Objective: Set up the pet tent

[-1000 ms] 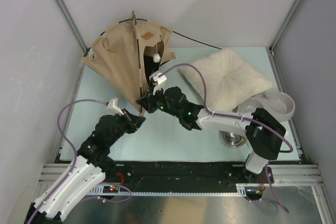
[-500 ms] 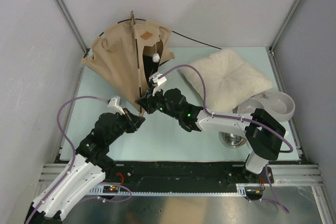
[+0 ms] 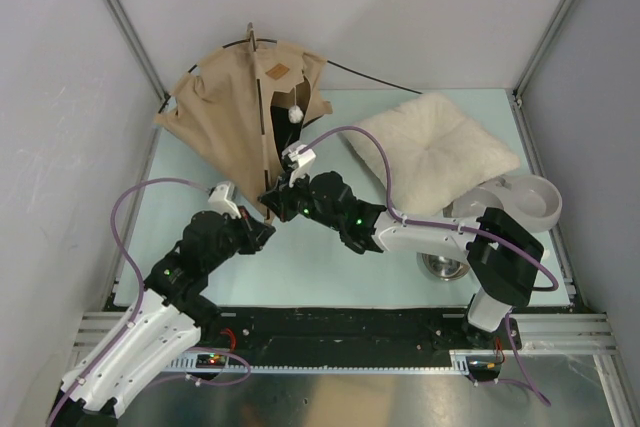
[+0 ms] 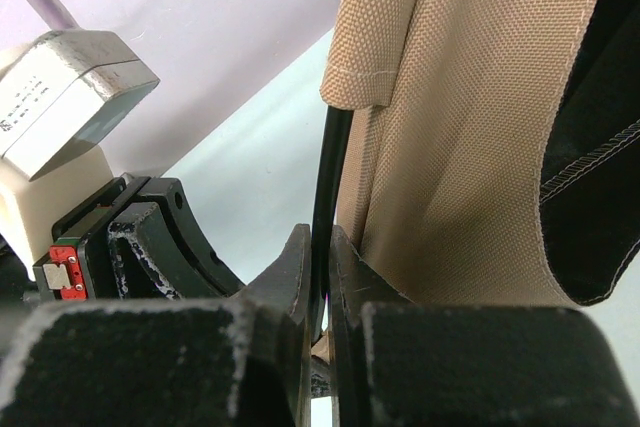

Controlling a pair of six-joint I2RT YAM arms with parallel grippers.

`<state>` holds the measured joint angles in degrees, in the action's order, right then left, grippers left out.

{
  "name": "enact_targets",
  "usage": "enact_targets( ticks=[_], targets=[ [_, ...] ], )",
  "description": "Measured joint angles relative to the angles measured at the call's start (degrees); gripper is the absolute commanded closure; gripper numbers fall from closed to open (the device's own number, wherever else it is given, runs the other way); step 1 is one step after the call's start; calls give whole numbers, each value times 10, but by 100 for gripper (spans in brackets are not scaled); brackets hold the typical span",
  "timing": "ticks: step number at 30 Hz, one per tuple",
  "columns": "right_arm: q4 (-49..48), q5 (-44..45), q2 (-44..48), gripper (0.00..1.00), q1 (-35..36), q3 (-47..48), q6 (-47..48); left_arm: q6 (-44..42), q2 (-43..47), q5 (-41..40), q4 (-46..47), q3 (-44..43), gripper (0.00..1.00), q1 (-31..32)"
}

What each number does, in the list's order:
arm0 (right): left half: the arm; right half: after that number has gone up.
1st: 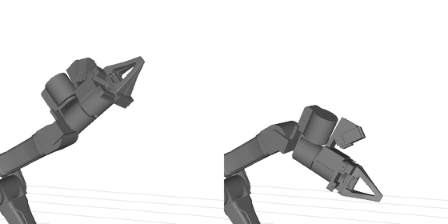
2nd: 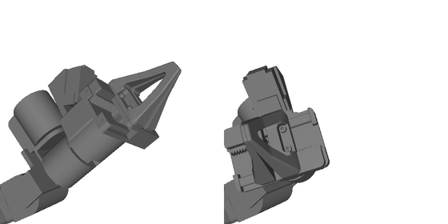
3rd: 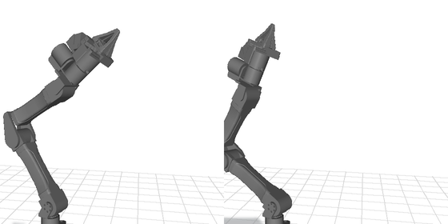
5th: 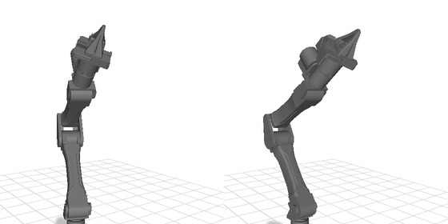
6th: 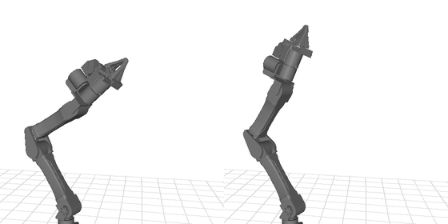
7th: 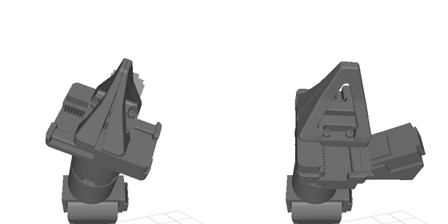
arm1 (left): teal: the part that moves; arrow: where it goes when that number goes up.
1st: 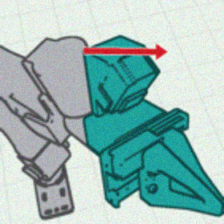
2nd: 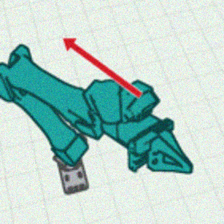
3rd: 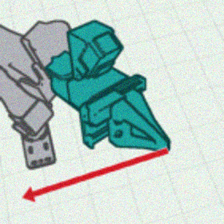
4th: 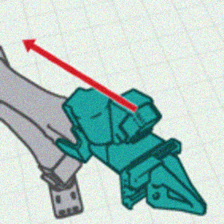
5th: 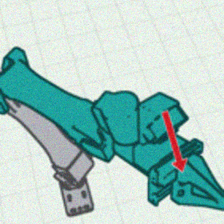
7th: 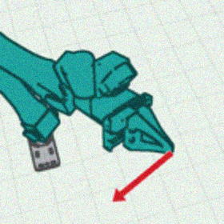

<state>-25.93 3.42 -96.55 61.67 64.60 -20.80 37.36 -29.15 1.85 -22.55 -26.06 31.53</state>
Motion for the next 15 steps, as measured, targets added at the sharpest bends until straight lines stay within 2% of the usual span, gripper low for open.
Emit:
enact_targets(
  ticks=[15],
  targets=[
    [1,0,0,100,2,-1,-6,-15,6,16,-7,-6,100,0]
  ],
)
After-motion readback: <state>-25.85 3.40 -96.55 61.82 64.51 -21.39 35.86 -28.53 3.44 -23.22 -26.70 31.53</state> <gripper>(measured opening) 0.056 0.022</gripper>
